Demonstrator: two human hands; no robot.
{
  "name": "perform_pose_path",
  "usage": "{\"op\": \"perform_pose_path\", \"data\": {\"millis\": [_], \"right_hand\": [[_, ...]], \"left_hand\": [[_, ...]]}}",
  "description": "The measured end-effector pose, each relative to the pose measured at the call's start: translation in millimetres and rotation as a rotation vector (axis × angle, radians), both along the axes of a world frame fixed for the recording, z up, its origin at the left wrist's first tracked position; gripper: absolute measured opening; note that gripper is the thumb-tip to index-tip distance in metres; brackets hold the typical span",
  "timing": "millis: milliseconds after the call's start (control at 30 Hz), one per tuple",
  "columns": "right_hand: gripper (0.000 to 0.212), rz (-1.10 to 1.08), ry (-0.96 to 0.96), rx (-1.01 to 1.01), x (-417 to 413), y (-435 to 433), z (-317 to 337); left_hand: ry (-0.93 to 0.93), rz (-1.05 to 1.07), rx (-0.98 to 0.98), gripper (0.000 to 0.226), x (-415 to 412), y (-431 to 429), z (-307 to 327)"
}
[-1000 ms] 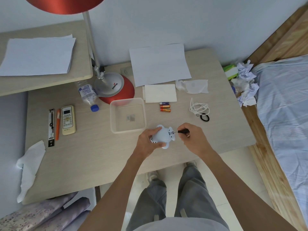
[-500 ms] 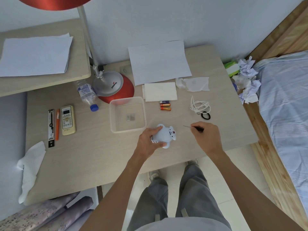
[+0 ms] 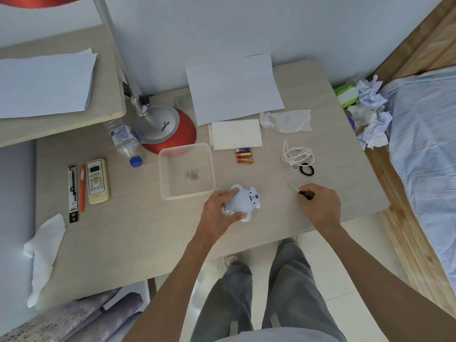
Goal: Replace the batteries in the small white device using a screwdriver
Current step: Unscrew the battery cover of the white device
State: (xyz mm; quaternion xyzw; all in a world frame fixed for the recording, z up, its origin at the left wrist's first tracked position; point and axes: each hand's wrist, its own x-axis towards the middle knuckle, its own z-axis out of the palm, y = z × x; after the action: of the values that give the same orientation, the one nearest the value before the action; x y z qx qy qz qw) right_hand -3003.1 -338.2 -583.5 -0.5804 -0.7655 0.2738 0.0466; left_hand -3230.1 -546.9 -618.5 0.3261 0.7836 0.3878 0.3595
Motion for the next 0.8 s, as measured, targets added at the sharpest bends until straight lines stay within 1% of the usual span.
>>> {"op": "perform_pose_path", "data": {"millis": [233, 367, 400, 433, 467, 567, 633, 700, 800], "right_hand": [[0.012, 0.054, -0.042, 0.038, -5, 15, -10], [0.007, 0.242, -0.161, 0.213, -8, 17, -12], [0.008, 0.294, -0.147, 0.237, -10, 13, -8], [0.018, 0.339, -0.123, 0.216, -15, 8, -3], [0.033, 0.387, -0.090, 0.142, -19, 1, 3], [0.077, 0.535, 0.023, -0.241, -37, -17, 13], [0.094, 0.607, 0.057, -0.371, -50, -21, 11], [0.099, 0.638, 0.103, -0.449, -62, -23, 7], [0.094, 0.627, 0.190, -0.515, -74, -23, 2]], "left_hand": [[0.027, -0.022, -0.019, 0.080, -1, -2, 0], [0.047, -0.040, -0.025, 0.080, -2, -2, 0], [0.055, -0.045, -0.026, 0.080, -2, -2, 1], [0.064, -0.051, -0.027, 0.080, -3, -1, 1], [0.071, -0.056, -0.030, 0.080, -3, -1, 2], [0.070, -0.056, -0.033, 0.080, -4, -1, 3], [0.069, -0.057, -0.037, 0.080, -5, -1, 3], [0.072, -0.054, -0.044, 0.081, -5, 0, 3], [0.083, -0.064, -0.060, 0.082, -6, 0, 4]]}}
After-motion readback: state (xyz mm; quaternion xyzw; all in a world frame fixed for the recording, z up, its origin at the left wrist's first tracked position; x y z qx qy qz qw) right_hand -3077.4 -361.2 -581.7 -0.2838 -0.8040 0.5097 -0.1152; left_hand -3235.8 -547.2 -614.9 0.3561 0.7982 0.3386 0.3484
